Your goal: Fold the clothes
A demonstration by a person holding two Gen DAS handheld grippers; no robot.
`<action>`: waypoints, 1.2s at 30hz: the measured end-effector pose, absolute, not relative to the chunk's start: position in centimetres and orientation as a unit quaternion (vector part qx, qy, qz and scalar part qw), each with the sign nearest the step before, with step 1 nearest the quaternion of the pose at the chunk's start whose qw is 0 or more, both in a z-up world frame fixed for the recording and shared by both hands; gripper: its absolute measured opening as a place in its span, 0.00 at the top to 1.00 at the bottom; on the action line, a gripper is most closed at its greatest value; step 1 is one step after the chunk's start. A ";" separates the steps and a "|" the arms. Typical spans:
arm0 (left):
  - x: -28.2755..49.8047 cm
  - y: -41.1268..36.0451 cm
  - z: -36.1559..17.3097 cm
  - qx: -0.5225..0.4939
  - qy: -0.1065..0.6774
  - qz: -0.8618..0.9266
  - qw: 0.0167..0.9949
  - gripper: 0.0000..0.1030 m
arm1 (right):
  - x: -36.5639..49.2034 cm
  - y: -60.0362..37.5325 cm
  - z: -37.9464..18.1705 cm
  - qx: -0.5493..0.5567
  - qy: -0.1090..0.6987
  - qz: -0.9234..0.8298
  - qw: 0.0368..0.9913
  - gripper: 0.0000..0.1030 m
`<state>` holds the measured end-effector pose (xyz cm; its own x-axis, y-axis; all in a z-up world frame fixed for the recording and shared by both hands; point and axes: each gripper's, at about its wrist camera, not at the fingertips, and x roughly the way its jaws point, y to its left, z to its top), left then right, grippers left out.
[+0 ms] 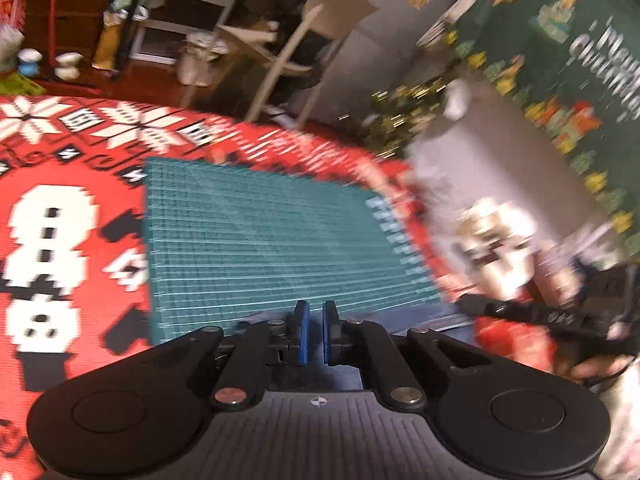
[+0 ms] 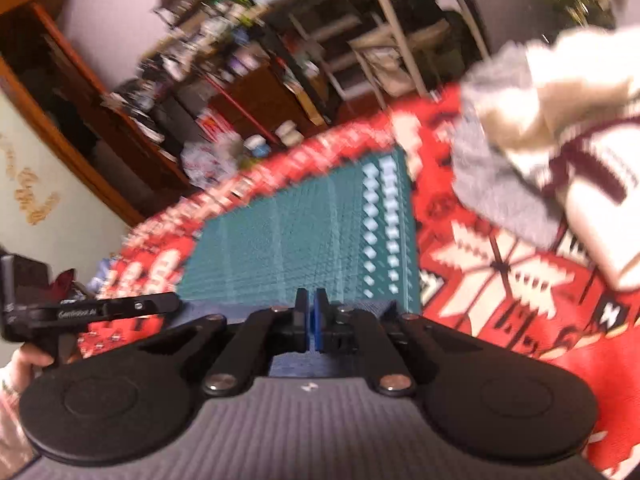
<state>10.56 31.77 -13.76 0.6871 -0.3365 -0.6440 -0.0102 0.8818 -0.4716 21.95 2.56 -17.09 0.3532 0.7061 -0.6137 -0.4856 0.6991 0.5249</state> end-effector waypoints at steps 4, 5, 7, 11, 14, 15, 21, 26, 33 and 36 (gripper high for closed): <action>9.6 33.4 -14.9 -0.269 0.371 -0.102 0.883 0.97 | 22.5 2.0 -18.9 0.148 0.437 0.369 0.807 1.00; 9.4 33.6 -15.0 -0.272 0.370 -0.104 0.883 0.97 | 22.4 1.9 -18.9 0.141 0.433 0.370 0.810 1.00; 9.0 34.0 -15.1 -0.278 0.367 -0.106 0.881 0.97 | 22.3 1.9 -18.8 0.128 0.428 0.372 0.814 1.00; 7.9 34.3 -14.5 -0.264 0.369 -0.084 0.887 0.97 | 22.1 0.6 -18.4 0.116 0.432 0.344 0.825 1.00; 6.7 34.2 -14.1 -0.249 0.377 -0.064 0.890 0.93 | 21.6 -1.7 -17.9 0.132 0.432 0.329 0.830 1.00; 6.2 34.2 -13.9 -0.254 0.371 -0.068 0.891 0.93 | 21.2 -2.4 -17.6 0.137 0.427 0.329 0.831 1.00; 5.1 31.8 -11.2 -0.279 0.336 -0.111 0.893 0.93 | 18.4 -1.8 -15.7 0.143 0.415 0.358 0.824 0.99; 6.1 27.3 -11.2 -0.273 0.347 -0.152 0.884 0.93 | 15.9 2.9 -14.8 0.137 0.431 0.410 0.792 0.99; 6.8 26.1 -15.3 -0.290 0.372 -0.119 0.873 0.95 | 15.1 6.1 -17.0 0.091 0.422 0.387 0.815 1.00; 5.8 27.3 -16.0 -0.316 0.364 -0.123 0.868 0.97 | 14.7 5.0 -18.0 0.090 0.414 0.387 0.819 1.00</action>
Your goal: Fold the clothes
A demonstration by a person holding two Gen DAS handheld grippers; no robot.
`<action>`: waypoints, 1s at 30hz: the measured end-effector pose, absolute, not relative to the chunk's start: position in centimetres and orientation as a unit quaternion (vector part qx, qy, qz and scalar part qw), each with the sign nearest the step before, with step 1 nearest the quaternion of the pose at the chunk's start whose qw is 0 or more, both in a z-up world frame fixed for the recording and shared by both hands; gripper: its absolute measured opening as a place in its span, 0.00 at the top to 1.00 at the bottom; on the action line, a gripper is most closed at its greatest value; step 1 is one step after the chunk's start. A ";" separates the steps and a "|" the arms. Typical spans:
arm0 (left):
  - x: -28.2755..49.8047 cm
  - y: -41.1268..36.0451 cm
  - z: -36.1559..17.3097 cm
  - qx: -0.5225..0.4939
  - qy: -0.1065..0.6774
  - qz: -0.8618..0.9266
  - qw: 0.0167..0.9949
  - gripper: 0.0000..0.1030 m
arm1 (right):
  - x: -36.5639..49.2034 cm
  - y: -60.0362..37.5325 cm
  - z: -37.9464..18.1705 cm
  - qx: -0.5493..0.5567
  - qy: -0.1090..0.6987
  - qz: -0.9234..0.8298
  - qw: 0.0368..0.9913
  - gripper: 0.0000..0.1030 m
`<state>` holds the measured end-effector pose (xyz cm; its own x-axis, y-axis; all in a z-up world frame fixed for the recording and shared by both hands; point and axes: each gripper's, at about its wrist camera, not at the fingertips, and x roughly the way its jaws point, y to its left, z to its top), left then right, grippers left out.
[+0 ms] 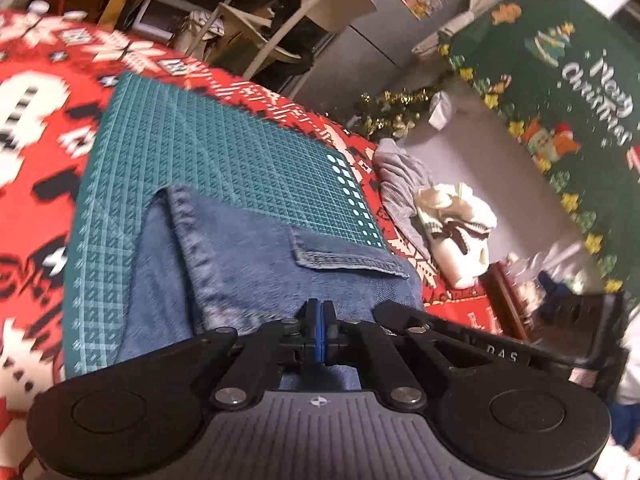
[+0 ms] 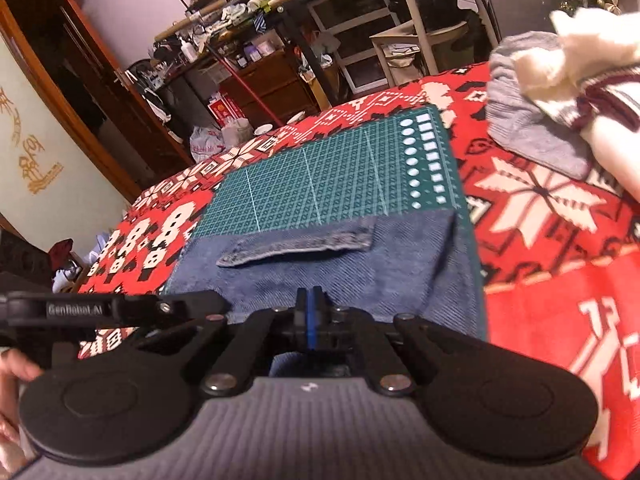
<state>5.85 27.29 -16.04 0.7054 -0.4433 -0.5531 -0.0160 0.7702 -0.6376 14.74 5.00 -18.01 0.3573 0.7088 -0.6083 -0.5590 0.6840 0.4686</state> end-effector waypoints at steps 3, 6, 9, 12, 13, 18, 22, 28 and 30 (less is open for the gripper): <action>4.8 28.0 -16.2 -0.314 0.356 -0.129 0.871 0.97 | 14.4 3.2 -18.4 0.106 0.414 0.383 0.818 1.00; 3.8 28.1 -15.8 -0.305 0.355 -0.125 0.875 0.97 | 14.4 2.1 -18.6 0.115 0.414 0.378 0.820 1.00; 2.8 27.6 -15.2 -0.284 0.354 -0.116 0.884 0.97 | 13.7 1.4 -18.2 0.106 0.405 0.370 0.830 1.00; 2.0 27.3 -14.7 -0.268 0.356 -0.100 0.890 0.97 | 12.1 1.1 -17.5 0.064 0.389 0.356 0.847 1.00; 1.8 27.1 -14.5 -0.262 0.357 -0.095 0.891 0.98 | 11.5 1.0 -17.2 0.054 0.386 0.353 0.850 0.99; 0.9 25.3 -12.9 -0.225 0.359 -0.062 0.904 0.93 | 8.2 1.2 -15.5 0.019 0.359 0.347 0.866 0.90; 0.3 23.1 -12.0 -0.184 0.349 -0.049 0.918 0.88 | 6.7 2.4 -14.5 -0.008 0.337 0.344 0.876 0.90; 0.5 21.1 -12.9 -0.139 0.354 -0.034 0.924 0.84 | 5.1 3.9 -13.7 -0.045 0.298 0.329 0.895 0.82; 0.5 20.8 -13.5 -0.125 0.356 -0.034 0.925 0.83 | 4.7 4.1 -14.3 -0.052 0.309 0.325 0.892 0.81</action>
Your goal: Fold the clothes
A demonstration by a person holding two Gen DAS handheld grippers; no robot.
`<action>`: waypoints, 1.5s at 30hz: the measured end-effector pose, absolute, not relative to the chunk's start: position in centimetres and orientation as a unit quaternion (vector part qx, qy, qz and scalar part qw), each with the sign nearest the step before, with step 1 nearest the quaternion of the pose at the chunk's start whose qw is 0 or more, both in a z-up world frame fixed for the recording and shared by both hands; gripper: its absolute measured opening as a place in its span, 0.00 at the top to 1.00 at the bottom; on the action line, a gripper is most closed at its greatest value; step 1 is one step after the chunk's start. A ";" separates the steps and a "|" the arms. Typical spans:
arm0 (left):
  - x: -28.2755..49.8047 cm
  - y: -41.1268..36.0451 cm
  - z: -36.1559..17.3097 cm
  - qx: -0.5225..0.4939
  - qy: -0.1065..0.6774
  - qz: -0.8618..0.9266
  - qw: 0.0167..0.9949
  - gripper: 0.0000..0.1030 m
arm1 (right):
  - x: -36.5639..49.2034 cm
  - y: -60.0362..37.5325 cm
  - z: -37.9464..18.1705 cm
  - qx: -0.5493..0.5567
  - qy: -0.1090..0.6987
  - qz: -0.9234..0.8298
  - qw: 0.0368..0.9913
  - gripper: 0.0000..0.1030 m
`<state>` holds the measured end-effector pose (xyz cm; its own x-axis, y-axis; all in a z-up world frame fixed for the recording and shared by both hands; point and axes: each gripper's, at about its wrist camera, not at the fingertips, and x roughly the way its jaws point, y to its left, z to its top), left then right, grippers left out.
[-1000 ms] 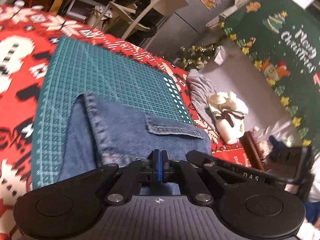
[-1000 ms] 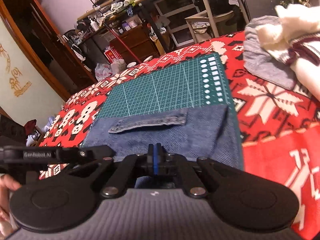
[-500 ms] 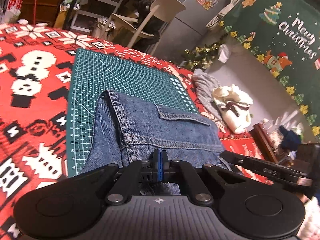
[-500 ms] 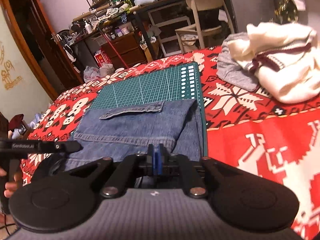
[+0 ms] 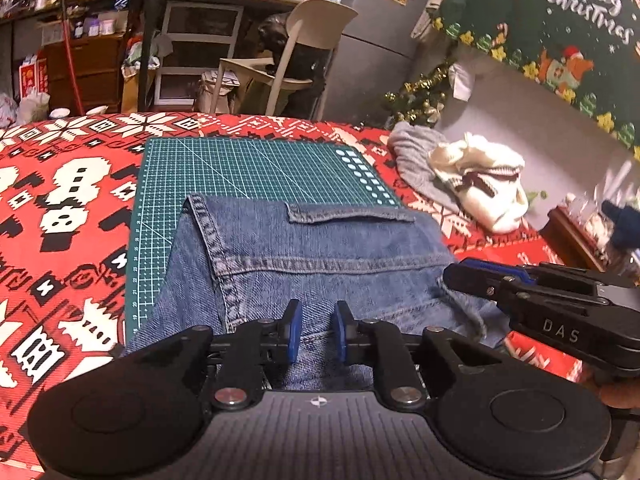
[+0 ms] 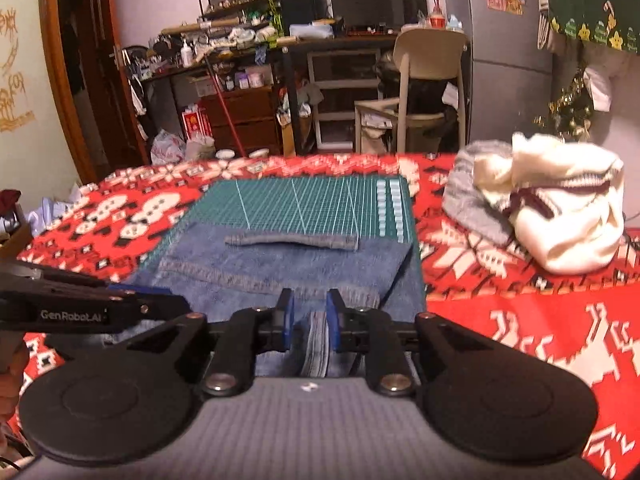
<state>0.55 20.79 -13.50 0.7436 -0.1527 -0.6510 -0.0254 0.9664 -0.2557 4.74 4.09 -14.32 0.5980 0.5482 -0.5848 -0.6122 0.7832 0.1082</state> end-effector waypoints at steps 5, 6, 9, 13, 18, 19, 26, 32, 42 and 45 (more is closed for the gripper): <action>-0.1 19.9 -13.8 -0.090 0.360 -0.031 0.928 0.83 | 2.9 4.5 -15.6 -0.107 0.292 0.306 0.900 0.70; -0.2 19.8 -13.6 -0.087 0.361 -0.029 0.928 0.83 | 2.6 4.6 -15.5 -0.110 0.292 0.305 0.900 0.68; -0.8 19.6 -13.1 -0.086 0.356 -0.038 0.930 0.82 | 1.8 4.4 -15.1 -0.113 0.294 0.300 0.900 0.62; -2.2 18.9 -12.8 -0.050 0.350 -0.032 0.935 0.75 | 0.5 3.8 -14.7 -0.112 0.299 0.306 0.897 0.61; -3.4 18.4 -12.4 -0.028 0.352 -0.016 0.935 0.73 | -0.2 2.8 -14.1 -0.103 0.320 0.305 0.891 0.44; -3.5 18.4 -12.4 -0.026 0.353 -0.015 0.935 0.72 | -0.2 2.7 -14.2 -0.103 0.330 0.304 0.888 0.44; -2.3 18.0 -13.2 -0.034 0.379 -0.031 0.924 0.51 | 1.2 2.7 -16.0 -0.110 0.391 0.304 0.862 0.24; -2.2 17.5 -13.3 -0.040 0.385 -0.034 0.921 0.40 | 1.3 3.1 -16.6 -0.108 0.407 0.326 0.847 0.06; -1.3 19.5 -13.0 -0.146 0.399 -0.051 0.904 0.24 | 1.0 3.8 -16.8 -0.131 0.405 0.326 0.844 0.01; -1.1 19.0 -12.9 -0.139 0.401 -0.055 0.904 0.18 | 1.0 3.6 -16.7 -0.130 0.403 0.330 0.843 0.01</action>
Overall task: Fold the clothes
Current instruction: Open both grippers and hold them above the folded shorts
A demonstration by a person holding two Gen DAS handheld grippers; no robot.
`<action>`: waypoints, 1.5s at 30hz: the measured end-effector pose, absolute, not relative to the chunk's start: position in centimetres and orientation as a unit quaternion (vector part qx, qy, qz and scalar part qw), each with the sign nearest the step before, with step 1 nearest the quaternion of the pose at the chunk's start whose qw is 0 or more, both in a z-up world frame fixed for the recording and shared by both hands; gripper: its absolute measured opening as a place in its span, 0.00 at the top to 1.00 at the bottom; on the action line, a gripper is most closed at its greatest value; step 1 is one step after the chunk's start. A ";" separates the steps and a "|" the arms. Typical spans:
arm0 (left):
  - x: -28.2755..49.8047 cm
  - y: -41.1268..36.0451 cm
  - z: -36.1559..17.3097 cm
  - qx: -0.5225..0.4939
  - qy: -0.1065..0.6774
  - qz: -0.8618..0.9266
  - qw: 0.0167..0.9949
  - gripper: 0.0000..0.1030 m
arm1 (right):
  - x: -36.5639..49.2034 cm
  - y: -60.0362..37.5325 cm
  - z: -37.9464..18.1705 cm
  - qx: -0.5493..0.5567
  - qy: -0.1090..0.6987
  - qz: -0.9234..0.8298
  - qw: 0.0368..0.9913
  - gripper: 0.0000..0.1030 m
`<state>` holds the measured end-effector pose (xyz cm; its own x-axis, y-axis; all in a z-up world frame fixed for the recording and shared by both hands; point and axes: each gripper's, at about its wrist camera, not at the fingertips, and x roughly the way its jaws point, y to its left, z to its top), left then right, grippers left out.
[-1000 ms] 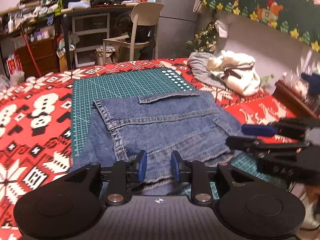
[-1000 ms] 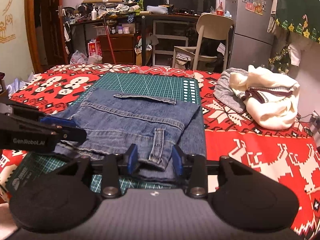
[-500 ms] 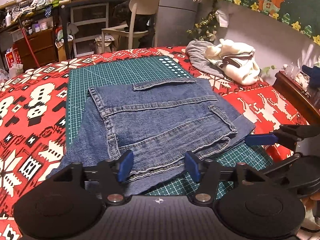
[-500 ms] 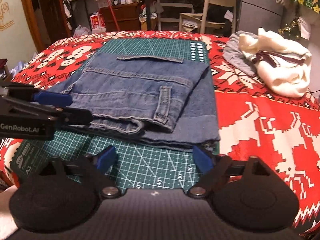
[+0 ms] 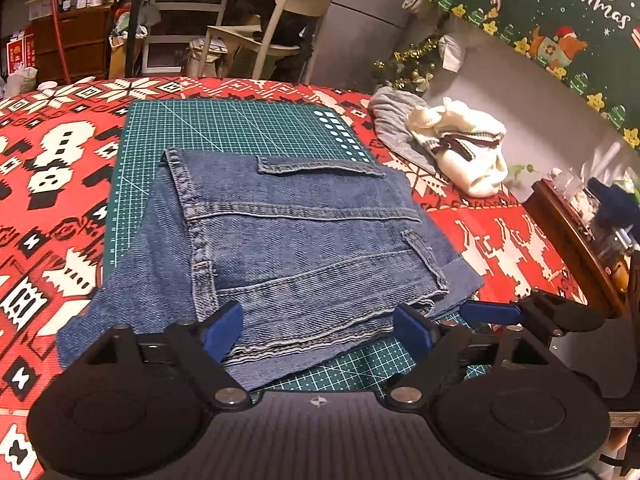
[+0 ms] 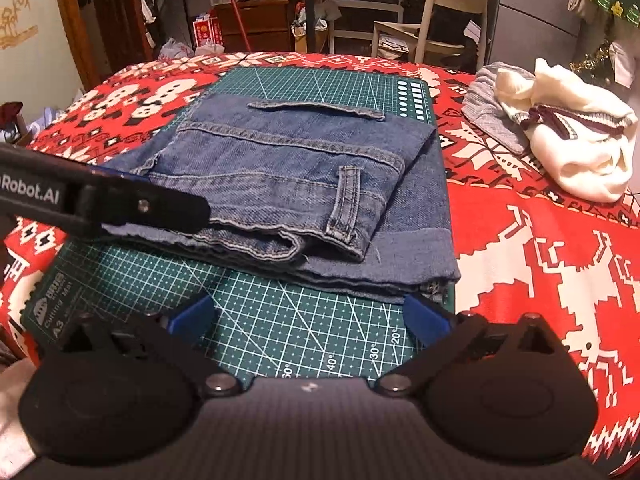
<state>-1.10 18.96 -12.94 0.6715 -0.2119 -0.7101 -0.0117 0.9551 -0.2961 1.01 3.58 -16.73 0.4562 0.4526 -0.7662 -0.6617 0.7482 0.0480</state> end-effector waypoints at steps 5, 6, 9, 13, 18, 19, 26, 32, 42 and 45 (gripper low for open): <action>-1.1 18.2 -13.1 -0.124 0.400 -0.053 0.906 0.09 | 1.5 2.0 -16.7 -0.076 0.397 0.346 0.847 0.01; -1.0 18.2 -13.1 -0.129 0.399 -0.054 0.906 0.08 | 1.7 1.6 -16.6 -0.064 0.397 0.350 0.846 0.01; -0.8 18.9 -13.4 -0.163 0.394 -0.055 0.903 0.04 | 2.2 0.8 -16.5 -0.035 0.401 0.358 0.842 0.01; -0.9 19.7 -13.7 -0.193 0.384 -0.072 0.900 0.00 | 2.1 0.9 -16.5 -0.048 0.400 0.357 0.843 0.01; -0.7 19.2 -13.5 -0.165 0.391 -0.080 0.902 0.00 | 1.6 1.9 -16.6 -0.090 0.398 0.353 0.842 0.01; -0.7 18.7 -13.4 -0.153 0.394 -0.074 0.903 0.00 | 1.5 2.0 -16.7 -0.090 0.396 0.352 0.843 0.01; -0.5 16.5 -12.5 -0.099 0.412 -0.039 0.905 0.01 | 1.4 2.9 -16.7 -0.122 0.402 0.350 0.837 0.01; -0.1 16.7 -11.6 -0.076 0.443 -0.040 0.892 0.02 | 1.8 2.9 -16.4 -0.144 0.425 0.323 0.833 0.01; 0.9 15.3 -13.6 -0.009 0.462 -0.054 0.885 0.00 | 1.4 2.8 -16.5 -0.146 0.423 0.312 0.839 0.01; 0.9 15.6 -13.7 -0.021 0.458 -0.052 0.887 0.00 | 1.5 2.3 -16.5 -0.121 0.415 0.313 0.846 0.01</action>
